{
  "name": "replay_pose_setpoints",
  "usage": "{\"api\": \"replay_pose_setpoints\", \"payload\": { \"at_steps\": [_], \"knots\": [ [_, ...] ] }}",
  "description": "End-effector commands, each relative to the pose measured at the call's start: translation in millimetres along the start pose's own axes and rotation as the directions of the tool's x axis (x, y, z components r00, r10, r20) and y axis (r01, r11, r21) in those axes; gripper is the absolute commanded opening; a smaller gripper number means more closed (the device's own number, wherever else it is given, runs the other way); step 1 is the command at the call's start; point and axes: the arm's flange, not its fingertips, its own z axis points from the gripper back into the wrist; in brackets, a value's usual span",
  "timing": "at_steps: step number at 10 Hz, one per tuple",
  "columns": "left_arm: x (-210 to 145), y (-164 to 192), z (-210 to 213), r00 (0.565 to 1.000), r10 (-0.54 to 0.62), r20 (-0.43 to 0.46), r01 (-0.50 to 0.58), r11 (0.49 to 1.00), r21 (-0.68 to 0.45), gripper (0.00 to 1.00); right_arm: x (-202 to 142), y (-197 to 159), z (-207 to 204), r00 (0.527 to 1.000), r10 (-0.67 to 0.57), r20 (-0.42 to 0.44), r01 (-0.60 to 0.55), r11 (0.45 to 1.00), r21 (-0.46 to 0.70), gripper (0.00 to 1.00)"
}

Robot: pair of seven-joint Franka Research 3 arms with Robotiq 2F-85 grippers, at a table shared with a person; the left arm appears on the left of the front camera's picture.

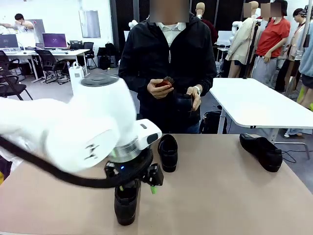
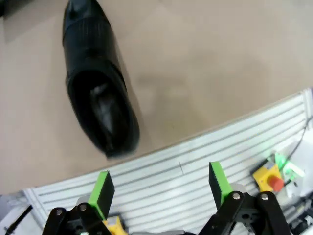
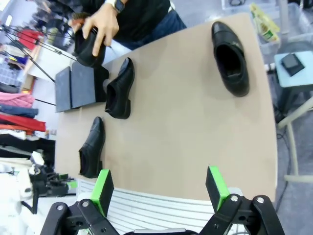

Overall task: Organize the shoes by placing them on the stand.
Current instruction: Place the Shoe from the middle of the table onto the Shoes Stand.

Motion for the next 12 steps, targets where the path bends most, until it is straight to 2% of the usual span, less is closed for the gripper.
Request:
{"api": "replay_pose_setpoints", "payload": {
  "at_steps": [1,6,11,12],
  "knots": [
    [53.6,-21.5,-30.7,0.998,0.053,-0.039,-0.052,0.998,0.043,1.00,1.0,2.6,1.0,1.000,-0.013,0.006,0.013,1.000,0.011,1.00],
    [53.2,-13.1,-88.2,0.981,0.099,-0.168,-0.084,0.992,0.094,1.00,1.0,2.6,1.0,1.000,-0.013,0.006,0.013,1.000,0.011,1.00],
    [46.4,-0.1,-104.4,0.968,0.143,-0.207,-0.118,0.984,0.131,1.00,1.0,2.6,1.0,1.000,-0.013,0.006,0.013,1.000,0.011,1.00],
    [47.5,-0.1,-104.3,0.969,0.145,-0.200,-0.117,0.983,0.144,0.52,1.0,2.6,1.0,1.000,-0.013,0.006,0.013,1.000,0.011,1.00]
  ]
}}
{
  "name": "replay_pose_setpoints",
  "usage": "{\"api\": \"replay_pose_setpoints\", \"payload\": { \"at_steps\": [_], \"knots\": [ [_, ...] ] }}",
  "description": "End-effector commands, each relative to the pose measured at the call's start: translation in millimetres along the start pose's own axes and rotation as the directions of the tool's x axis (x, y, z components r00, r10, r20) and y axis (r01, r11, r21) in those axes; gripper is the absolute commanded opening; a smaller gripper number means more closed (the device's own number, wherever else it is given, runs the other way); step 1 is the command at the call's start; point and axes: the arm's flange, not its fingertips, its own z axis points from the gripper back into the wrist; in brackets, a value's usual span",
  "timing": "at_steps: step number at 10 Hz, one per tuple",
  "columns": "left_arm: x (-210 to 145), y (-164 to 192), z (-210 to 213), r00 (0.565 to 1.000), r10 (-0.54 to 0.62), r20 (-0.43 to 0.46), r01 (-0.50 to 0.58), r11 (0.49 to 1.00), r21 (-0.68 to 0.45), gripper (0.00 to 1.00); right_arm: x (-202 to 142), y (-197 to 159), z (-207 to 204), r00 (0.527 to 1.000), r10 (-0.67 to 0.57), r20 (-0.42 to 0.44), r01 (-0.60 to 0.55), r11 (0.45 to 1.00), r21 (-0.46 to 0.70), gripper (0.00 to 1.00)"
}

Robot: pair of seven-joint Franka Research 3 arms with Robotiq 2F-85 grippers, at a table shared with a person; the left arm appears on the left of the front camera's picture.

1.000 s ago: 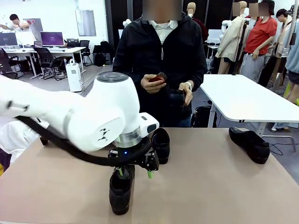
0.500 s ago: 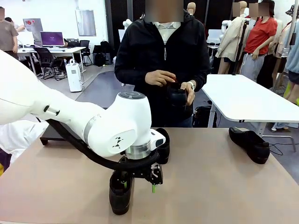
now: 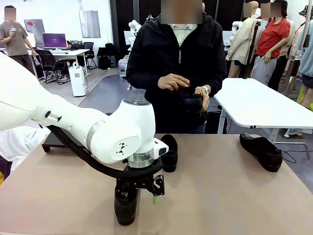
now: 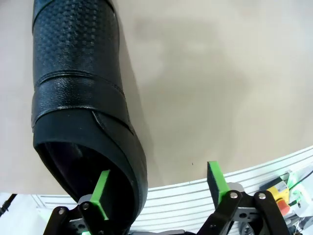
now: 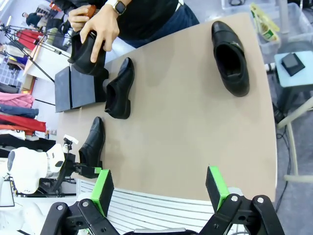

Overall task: Organize the shoes by placing them on the stand.
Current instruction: Place the Shoe from the middle of the table onto the Shoes Stand.

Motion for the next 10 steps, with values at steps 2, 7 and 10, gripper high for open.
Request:
{"api": "replay_pose_setpoints", "payload": {
  "at_steps": [2,7,10],
  "knots": [
    [-1.8,-4.2,-0.2,0.999,0.026,0.027,-0.027,0.999,0.036,0.00,1.0,2.8,1.1,1.000,-0.012,0.006,0.012,1.000,0.012,1.00],
    [-4.9,-2.6,0.1,0.999,0.029,0.025,-0.031,0.998,0.059,0.00,1.0,2.8,1.1,1.000,-0.012,0.006,0.012,1.000,0.012,1.00],
    [-5.5,-1.4,4.0,0.999,0.025,0.031,-0.027,0.997,0.071,0.00,1.0,2.8,1.1,1.000,-0.012,0.006,0.012,1.000,0.012,1.00]
  ]
}}
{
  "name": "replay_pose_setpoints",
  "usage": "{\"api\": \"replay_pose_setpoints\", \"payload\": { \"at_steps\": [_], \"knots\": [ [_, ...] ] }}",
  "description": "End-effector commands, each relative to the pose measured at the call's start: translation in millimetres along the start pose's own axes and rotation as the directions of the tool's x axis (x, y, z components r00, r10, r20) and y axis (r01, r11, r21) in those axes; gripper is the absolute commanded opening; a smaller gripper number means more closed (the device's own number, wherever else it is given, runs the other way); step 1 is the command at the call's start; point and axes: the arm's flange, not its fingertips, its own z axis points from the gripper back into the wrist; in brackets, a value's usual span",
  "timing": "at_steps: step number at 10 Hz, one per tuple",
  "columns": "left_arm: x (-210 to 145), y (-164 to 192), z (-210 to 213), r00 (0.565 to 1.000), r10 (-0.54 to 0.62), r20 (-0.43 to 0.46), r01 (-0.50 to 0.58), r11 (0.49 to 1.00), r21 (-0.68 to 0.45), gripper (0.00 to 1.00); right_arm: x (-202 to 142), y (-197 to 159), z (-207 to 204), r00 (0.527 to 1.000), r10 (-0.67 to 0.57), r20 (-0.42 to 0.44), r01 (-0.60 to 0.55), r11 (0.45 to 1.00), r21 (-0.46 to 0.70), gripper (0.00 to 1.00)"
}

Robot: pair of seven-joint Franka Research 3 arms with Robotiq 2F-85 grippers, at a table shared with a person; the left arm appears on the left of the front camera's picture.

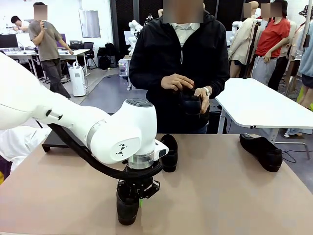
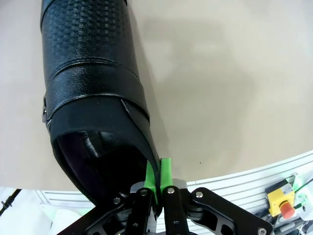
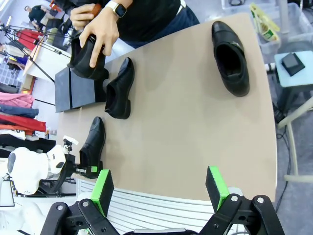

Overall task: Organize the shoes by placing them on the stand.
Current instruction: Place the Shoe from the middle of the table onto the Shoes Stand.

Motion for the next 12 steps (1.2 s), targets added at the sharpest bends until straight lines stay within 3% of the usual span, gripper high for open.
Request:
{"api": "replay_pose_setpoints", "payload": {
  "at_steps": [1,3,4,6,8,10,11,12],
  "knots": [
    [-1.5,-1.4,6.5,0.999,0.017,0.028,-0.018,0.999,0.032,0.00,1.0,2.8,1.1,1.000,-0.012,0.006,0.012,1.000,0.012,1.00],
    [-7.2,9.8,32.8,0.998,-0.011,0.059,0.009,1.000,0.028,0.00,1.0,2.8,1.1,1.000,-0.012,0.006,0.012,1.000,0.012,1.00],
    [-27.6,32.5,73.8,0.992,-0.066,0.105,0.066,0.998,0.008,0.00,1.0,2.8,1.1,1.000,-0.012,0.006,0.012,1.000,0.012,1.00],
    [-79.2,91.0,134.2,0.977,-0.077,0.201,0.080,0.997,-0.007,0.00,1.0,2.8,1.1,1.000,-0.012,0.006,0.012,1.000,0.012,1.00],
    [-126.9,148.4,152.2,0.963,-0.068,0.260,0.074,0.997,-0.011,0.00,1.0,2.8,1.1,1.000,-0.012,0.006,0.012,1.000,0.012,1.00],
    [-141.1,188.8,147.9,0.956,0.064,0.287,-0.053,0.997,-0.049,0.00,1.0,2.8,1.1,1.000,-0.012,0.006,0.012,1.000,0.012,1.00],
    [-119.5,142.7,154.8,0.969,-0.040,0.245,0.043,0.999,-0.007,0.00,1.0,2.8,1.1,1.000,-0.012,0.006,0.012,1.000,0.012,1.00],
    [-119.5,142.7,154.8,0.969,-0.040,0.245,0.043,0.999,-0.007,0.00,1.0,2.8,1.1,1.000,-0.012,0.006,0.012,1.000,0.012,1.00]
  ]
}}
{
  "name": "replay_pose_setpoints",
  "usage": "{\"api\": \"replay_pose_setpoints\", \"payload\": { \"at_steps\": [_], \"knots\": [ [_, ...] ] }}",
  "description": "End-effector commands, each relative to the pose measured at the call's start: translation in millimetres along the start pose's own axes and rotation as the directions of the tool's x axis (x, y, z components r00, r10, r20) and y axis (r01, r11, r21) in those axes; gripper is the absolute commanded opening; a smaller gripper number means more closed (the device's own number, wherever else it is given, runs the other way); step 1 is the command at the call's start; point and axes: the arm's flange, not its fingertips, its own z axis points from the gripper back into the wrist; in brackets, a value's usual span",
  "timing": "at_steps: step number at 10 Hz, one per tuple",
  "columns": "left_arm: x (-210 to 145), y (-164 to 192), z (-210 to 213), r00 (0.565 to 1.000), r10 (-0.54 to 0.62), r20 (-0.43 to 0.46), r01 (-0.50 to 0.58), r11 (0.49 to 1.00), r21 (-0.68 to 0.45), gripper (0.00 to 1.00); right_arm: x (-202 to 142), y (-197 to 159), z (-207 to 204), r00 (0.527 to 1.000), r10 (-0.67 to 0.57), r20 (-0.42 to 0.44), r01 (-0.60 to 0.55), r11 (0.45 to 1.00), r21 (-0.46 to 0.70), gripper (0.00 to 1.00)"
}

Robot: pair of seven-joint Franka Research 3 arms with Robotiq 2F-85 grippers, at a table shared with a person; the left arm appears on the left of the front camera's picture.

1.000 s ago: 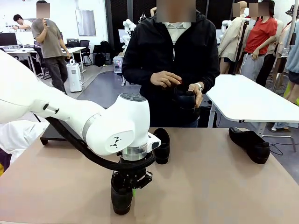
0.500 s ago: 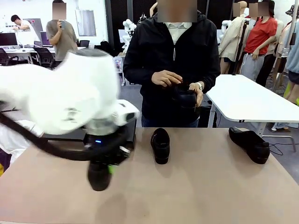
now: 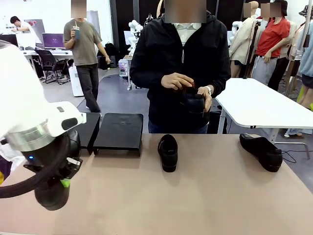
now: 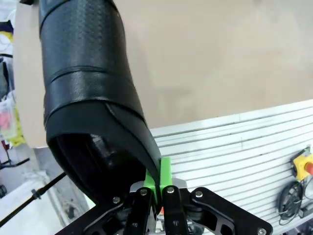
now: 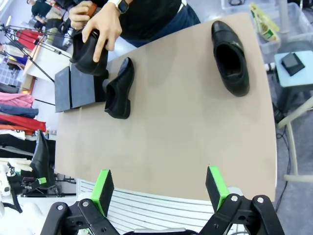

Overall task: Organize the shoes by placing them on the stand.
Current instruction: Place the Shoe from the middle of the table onto the Shoes Stand.

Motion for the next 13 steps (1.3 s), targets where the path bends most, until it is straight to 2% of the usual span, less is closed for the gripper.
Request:
{"api": "replay_pose_setpoints", "payload": {
  "at_steps": [1,4,5,6,8,10,11,12,13],
  "knots": [
    [19.9,-25.4,1.6,0.999,-0.040,-0.013,0.040,0.999,-0.013,0.00,1.0,2.7,1.2,1.000,-0.012,0.007,0.012,1.000,0.013,1.00],
    [9.5,-23.7,-4.6,0.999,-0.034,-0.023,0.035,0.999,0.002,0.00,1.0,2.7,1.2,1.000,-0.012,0.007,0.012,1.000,0.013,1.00],
    [49.7,-13.5,-16.9,0.996,0.040,-0.080,-0.040,0.999,0.001,0.00,1.0,2.7,1.2,1.000,-0.012,0.007,0.012,1.000,0.013,1.00],
    [94.0,-4.6,-32.4,0.994,0.083,-0.073,-0.086,0.996,-0.031,0.00,1.0,2.7,1.2,1.000,-0.012,0.007,0.012,1.000,0.013,1.00],
    [153.4,-3.9,-65.3,1.000,-0.004,-0.009,0.003,0.995,-0.101,0.00,1.0,2.7,1.2,1.000,-0.012,0.007,0.012,1.000,0.013,1.00],
    [195.2,-2.5,-99.0,0.994,0.046,0.100,-0.033,0.991,-0.131,0.00,1.0,2.7,1.2,1.000,-0.012,0.007,0.012,1.000,0.013,1.00],
    [213.9,-7.3,-116.9,0.986,-0.025,0.165,0.050,0.987,-0.154,0.00,1.0,2.7,1.2,1.000,-0.012,0.007,0.012,1.000,0.013,1.00],
    [228.6,-7.6,-127.5,0.979,-0.041,0.198,0.068,0.989,-0.131,0.00,1.0,2.7,1.2,1.000,-0.012,0.007,0.012,1.000,0.013,1.00],
    [239.8,-3.7,-131.4,0.986,0.001,0.169,0.021,0.991,-0.130,0.00,1.0,2.7,1.2,1.000,-0.012,0.007,0.012,1.000,0.013,1.00]
  ]
}}
